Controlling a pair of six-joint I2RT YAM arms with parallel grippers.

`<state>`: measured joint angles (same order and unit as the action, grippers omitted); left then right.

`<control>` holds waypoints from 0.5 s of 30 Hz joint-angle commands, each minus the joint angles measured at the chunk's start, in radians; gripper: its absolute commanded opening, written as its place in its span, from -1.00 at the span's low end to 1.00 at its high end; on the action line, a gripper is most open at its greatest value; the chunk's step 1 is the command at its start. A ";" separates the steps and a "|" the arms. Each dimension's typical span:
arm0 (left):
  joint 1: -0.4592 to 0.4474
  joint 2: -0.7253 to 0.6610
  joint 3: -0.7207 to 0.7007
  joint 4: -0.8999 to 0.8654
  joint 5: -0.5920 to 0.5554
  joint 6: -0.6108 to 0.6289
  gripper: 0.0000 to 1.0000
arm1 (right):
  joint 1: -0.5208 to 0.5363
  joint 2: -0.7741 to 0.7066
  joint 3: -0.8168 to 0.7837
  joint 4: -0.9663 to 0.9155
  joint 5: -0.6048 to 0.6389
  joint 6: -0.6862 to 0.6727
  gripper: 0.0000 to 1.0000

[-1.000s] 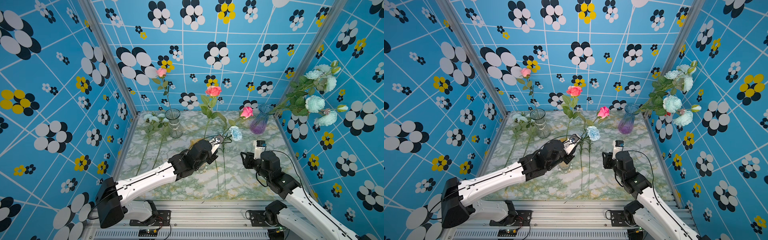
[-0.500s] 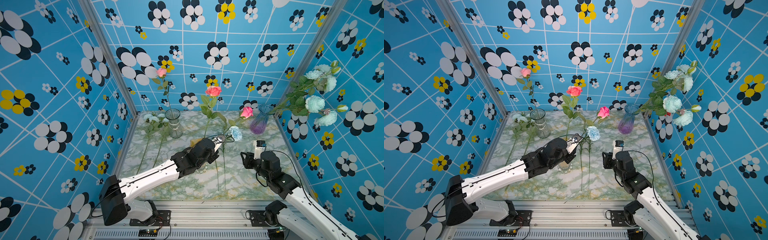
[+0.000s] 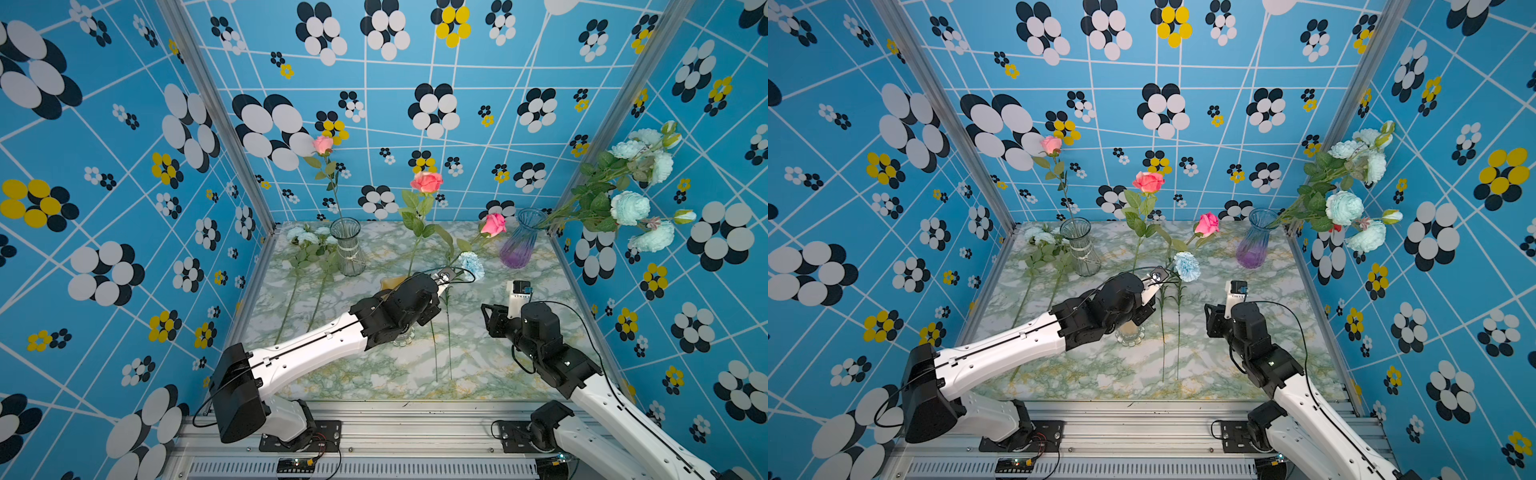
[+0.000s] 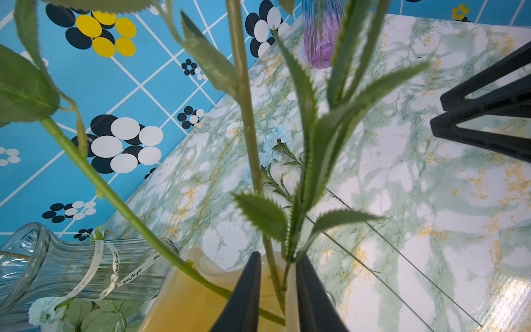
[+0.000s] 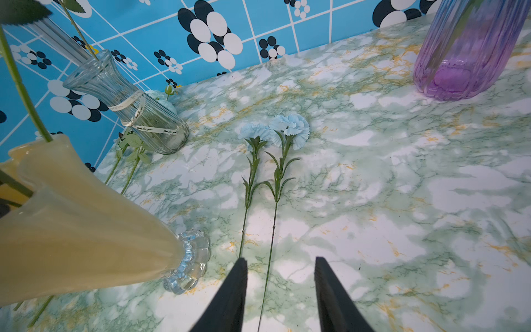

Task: Pick out blue flowers from the vase
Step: Pick up the flower from the vase.

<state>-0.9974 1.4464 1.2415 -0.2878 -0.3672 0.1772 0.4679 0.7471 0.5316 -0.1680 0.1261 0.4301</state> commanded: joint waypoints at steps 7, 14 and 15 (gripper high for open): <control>-0.009 0.027 0.055 -0.036 -0.045 0.002 -0.73 | -0.006 -0.005 -0.008 0.011 0.017 -0.013 -0.19; -0.008 0.005 0.042 -0.022 -0.061 -0.002 -0.85 | -0.006 -0.007 -0.009 0.012 0.017 -0.013 -0.20; -0.009 -0.002 0.039 -0.020 -0.059 -0.005 -0.86 | -0.007 -0.007 -0.011 0.012 0.017 -0.013 -0.20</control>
<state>-1.0019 1.4612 1.2655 -0.3088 -0.4011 0.1772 0.4679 0.7471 0.5316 -0.1680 0.1261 0.4301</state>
